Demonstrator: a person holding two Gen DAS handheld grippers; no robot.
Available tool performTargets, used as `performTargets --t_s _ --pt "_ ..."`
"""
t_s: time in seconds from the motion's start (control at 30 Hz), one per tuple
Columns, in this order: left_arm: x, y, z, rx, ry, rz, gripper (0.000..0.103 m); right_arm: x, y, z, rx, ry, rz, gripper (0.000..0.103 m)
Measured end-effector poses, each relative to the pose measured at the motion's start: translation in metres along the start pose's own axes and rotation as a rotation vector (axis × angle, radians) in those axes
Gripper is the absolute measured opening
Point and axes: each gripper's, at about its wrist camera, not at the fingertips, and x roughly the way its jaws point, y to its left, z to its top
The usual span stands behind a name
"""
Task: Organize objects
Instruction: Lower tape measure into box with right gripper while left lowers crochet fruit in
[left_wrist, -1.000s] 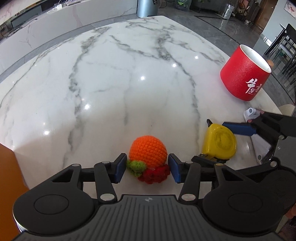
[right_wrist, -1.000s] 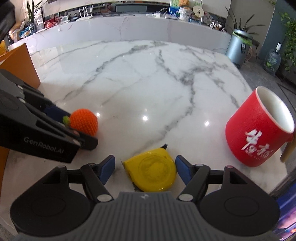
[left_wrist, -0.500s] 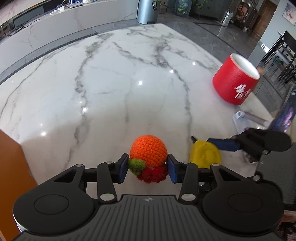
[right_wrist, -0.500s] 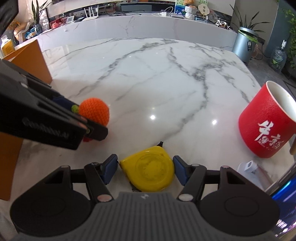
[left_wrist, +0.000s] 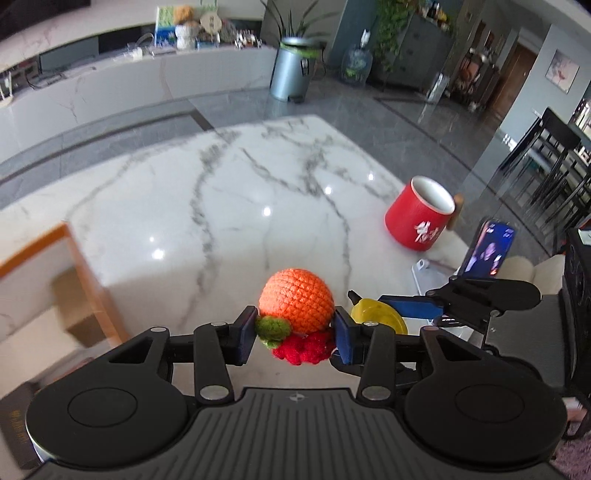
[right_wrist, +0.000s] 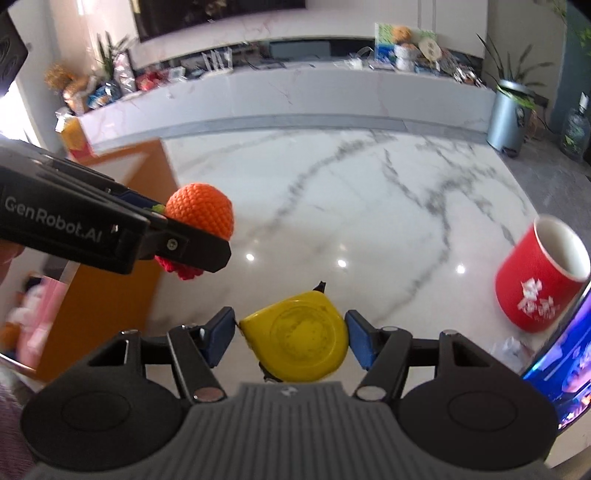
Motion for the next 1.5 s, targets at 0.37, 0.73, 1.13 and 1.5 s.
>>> performTargets --t_s 0.37,0.73,1.13,1.5 --pt "-0.078 0.072 -0.034 0.005 -0.051 0.127 0.050 -0.031 0.093 0.041 -0.193 -0.088 0.132 0.067" --pt "-0.071 0.123 -0.061 0.121 0.021 0.195 0.050 0.001 0.175 0.070 -0.634 -0.016 0.194 0.066" --pt "-0.033 0.149 -0.075 0.231 0.115 0.132 0.050 0.099 0.210 0.086 -0.974 0.249 0.160 0.067" --pt "-0.013 0.154 -0.082 0.250 0.162 0.075 0.050 0.149 0.223 0.076 -1.114 0.394 0.137 0.067"
